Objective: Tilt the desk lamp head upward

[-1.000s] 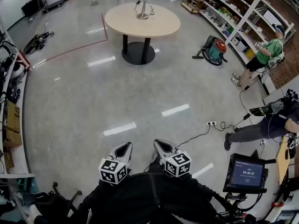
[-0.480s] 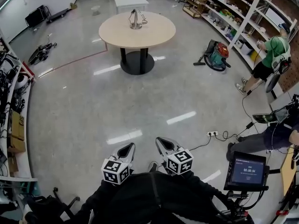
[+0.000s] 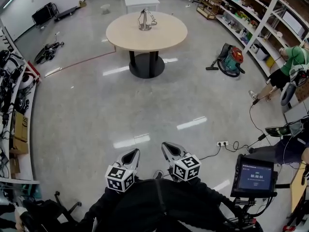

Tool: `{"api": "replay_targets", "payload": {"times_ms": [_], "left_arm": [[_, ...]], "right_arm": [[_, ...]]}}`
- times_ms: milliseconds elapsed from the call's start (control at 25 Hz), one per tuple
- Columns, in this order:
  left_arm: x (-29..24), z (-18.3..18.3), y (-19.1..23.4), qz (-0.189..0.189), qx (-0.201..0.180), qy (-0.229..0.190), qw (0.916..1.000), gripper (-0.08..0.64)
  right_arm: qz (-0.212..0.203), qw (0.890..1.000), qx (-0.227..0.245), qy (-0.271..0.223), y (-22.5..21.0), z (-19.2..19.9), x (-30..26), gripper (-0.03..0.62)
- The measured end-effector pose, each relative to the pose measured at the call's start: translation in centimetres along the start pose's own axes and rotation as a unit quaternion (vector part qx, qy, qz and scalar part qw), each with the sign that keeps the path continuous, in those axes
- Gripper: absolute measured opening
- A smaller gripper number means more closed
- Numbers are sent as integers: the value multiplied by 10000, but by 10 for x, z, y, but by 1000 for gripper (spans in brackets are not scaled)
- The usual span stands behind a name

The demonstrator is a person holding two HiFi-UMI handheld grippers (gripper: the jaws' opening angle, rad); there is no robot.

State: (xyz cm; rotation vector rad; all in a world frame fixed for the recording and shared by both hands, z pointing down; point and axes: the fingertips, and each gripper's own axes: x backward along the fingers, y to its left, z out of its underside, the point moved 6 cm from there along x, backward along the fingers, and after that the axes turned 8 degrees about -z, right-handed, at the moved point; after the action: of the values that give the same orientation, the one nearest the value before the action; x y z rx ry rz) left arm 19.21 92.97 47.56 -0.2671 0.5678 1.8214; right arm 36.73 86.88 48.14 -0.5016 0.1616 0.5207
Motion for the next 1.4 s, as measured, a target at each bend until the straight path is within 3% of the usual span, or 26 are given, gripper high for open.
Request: {"api": "replay_targets", "payload": {"times_ms": [160,400,720,1040,1400], "left_arm": [[-16,-6,21,67,86,-12,9999,5],[-52,-34,64,434,-10,-39,9990,5],[-74,-83,164,768,-70,-26,9970,5],[-90,-107,249,919,163,94,9956,5],[-123,-111,277,1015,257,214,9943,5]], "right_arm": [[83,10000,38,24,-9,-7,-20,6],[539,9985,-39,-46,-28,-27,-60,6],[823,9966,-5,-38,-16,-63,-160,6],[937,9955,10,147,0,-84,-241,6],[1059,9941,-25,242,-23,-89,-274,6]]}}
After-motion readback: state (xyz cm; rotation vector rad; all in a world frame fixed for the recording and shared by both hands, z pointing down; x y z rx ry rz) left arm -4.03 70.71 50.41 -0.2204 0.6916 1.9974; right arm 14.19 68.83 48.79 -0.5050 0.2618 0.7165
